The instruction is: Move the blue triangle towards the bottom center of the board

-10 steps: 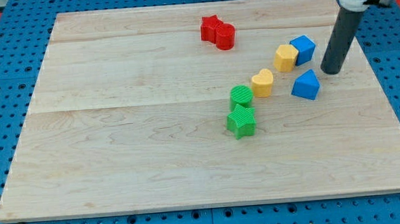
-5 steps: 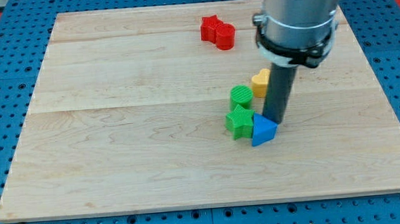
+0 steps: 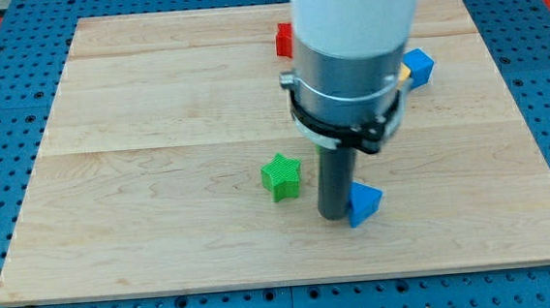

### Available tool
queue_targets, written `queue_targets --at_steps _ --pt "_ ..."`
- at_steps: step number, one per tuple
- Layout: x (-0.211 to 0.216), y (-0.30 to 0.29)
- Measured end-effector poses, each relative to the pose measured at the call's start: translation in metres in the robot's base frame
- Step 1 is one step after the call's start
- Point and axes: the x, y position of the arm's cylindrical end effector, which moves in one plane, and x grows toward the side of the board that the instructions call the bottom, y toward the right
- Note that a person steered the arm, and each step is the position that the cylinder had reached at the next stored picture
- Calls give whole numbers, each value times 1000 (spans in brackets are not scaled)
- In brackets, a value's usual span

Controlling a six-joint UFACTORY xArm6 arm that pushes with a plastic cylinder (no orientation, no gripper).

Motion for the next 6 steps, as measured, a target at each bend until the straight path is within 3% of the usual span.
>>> queue_targets --at_steps 3,4,6 --pt "30 103" --pt "23 131" --pt "-19 122"
